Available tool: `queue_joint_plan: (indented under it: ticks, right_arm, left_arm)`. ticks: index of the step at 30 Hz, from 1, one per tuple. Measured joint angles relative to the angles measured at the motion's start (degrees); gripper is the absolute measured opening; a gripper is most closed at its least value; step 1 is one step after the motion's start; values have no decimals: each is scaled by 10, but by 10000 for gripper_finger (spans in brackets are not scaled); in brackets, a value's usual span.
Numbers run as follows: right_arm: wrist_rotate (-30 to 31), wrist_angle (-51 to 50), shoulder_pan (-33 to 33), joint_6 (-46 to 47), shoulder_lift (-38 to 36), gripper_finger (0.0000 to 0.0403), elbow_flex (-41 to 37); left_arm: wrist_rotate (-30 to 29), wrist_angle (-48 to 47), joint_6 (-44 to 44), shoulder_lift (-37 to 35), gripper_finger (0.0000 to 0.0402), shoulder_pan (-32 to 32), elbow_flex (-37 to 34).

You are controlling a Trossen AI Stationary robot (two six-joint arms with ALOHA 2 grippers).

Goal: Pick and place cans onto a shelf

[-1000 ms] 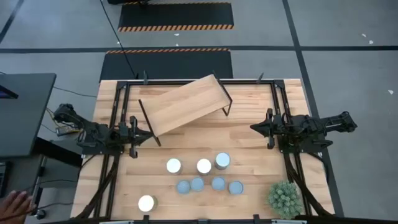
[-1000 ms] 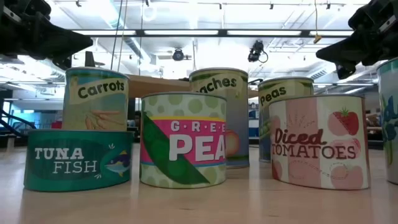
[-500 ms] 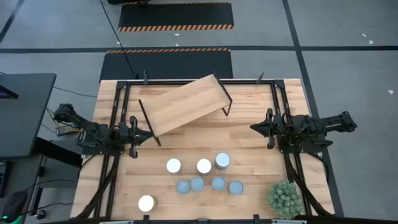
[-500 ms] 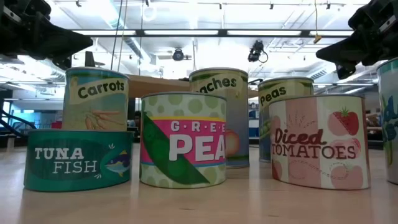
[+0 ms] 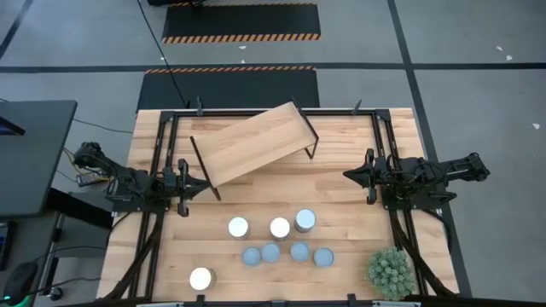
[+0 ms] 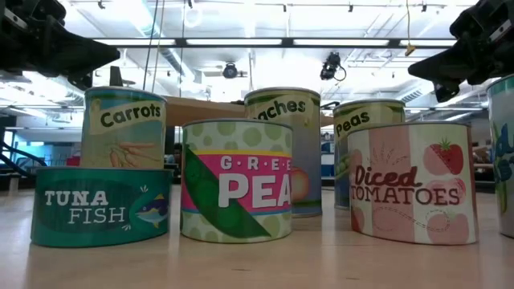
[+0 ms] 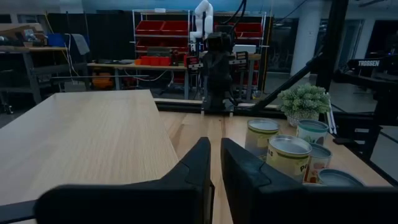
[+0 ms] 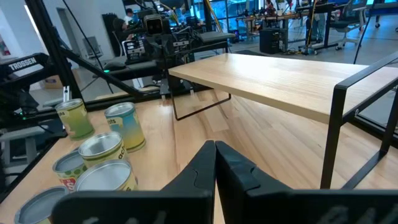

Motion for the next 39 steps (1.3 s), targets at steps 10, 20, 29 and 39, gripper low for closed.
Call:
queue_joint_plan:
  ticks: [10, 20, 29, 39]
  right_arm:
    - [0, 0, 0, 0, 0, 16, 0]
    - [0, 0, 0, 0, 0, 16, 0]
    - [5, 14, -1, 0, 0, 16, 0]
    - [70, 252, -2, 128, 0, 16, 1]
  left_arm:
    - [0, 11, -37, 0, 43, 0, 0]
    - [0, 12, -83, 0, 43, 0, 0]
    - [-19, 146, -305, 0, 43, 0, 0]
    - [-60, 266, -335, 0, 43, 0, 0]
